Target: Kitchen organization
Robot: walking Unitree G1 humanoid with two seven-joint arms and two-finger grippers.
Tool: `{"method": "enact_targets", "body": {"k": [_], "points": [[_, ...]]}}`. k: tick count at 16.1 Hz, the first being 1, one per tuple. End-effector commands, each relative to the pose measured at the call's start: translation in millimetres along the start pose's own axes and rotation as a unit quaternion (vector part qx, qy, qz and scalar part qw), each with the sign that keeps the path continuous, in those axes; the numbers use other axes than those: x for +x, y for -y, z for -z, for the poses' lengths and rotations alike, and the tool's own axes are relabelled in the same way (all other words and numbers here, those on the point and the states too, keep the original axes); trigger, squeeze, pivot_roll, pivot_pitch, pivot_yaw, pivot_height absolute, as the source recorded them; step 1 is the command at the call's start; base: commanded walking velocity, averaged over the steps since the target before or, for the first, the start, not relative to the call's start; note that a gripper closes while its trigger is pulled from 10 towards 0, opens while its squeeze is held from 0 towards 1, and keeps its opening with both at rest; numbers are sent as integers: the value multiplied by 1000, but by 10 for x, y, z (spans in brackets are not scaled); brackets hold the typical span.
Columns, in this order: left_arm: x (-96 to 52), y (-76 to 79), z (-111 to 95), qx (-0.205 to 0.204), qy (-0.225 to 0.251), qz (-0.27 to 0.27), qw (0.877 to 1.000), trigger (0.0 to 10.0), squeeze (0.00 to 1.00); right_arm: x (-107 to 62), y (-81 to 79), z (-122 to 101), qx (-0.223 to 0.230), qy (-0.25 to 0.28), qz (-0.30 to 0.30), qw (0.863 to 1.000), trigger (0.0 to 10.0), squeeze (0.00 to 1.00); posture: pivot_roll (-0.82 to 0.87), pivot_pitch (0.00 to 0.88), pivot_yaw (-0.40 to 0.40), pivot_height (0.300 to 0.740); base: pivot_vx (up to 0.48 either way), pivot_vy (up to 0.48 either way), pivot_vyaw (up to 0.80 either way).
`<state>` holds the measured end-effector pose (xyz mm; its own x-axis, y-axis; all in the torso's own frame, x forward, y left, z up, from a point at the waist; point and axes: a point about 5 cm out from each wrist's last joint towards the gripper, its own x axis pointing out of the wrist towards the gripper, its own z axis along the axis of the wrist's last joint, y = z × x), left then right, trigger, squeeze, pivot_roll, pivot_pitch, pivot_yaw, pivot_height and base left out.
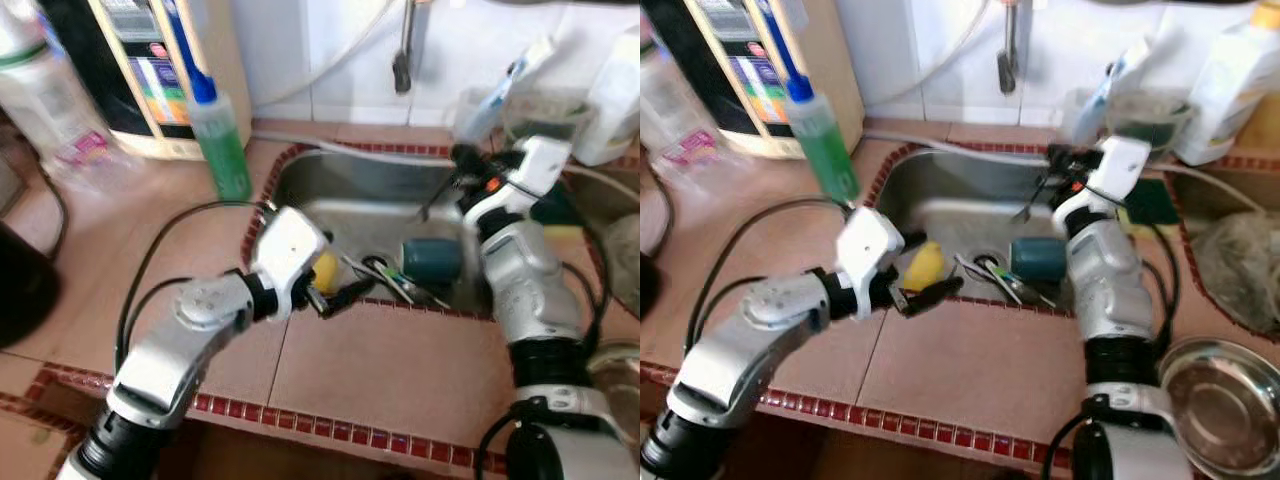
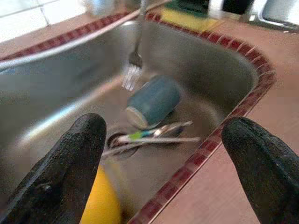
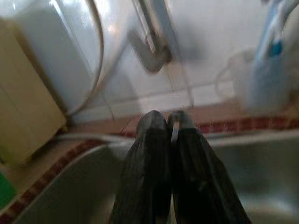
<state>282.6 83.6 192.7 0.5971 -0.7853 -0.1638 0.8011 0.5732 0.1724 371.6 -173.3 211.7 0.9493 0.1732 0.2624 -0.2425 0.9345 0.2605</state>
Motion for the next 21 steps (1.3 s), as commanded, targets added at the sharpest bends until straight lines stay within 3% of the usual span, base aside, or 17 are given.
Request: {"method": "enact_targets", "body": {"k": [1,6,9,14,15,16,21], "points": [[-75,-48,-48,9,5,-11,1000,10000,0,44,-105,-35,-2,9,-21,1000,10000,0,-12,222,81,740,0,0,0],[-139,-117,-91,19,1,-39,999,10000,0,89,-126,11,7,11,-27,1000,10000,0,2,211,85,740,0,0,0],[-138,-97,-122,24,4,-29,999,10000,0,94,-99,22,19,12,-23,999,10000,0,-1,206,88,740,0,0,0],[-122,-28,-139,42,8,-16,999,10000,0,-21,25,256,65,-19,11,998,10000,0,-2,200,87,740,0,0,0],[-122,-31,-143,41,11,-17,999,10000,0,-24,25,255,65,-18,11,998,10000,604,-5,199,88,740,0,0,0],[-118,-36,-146,42,11,-17,999,10000,0,-25,24,251,74,-16,10,997,10000,1000,-6,198,88,740,0,0,0],[-89,-40,-162,72,27,-26,997,10000,0,6,28,190,92,-4,4,996,10000,1000,-15,176,80,740,0,0,0]]}}
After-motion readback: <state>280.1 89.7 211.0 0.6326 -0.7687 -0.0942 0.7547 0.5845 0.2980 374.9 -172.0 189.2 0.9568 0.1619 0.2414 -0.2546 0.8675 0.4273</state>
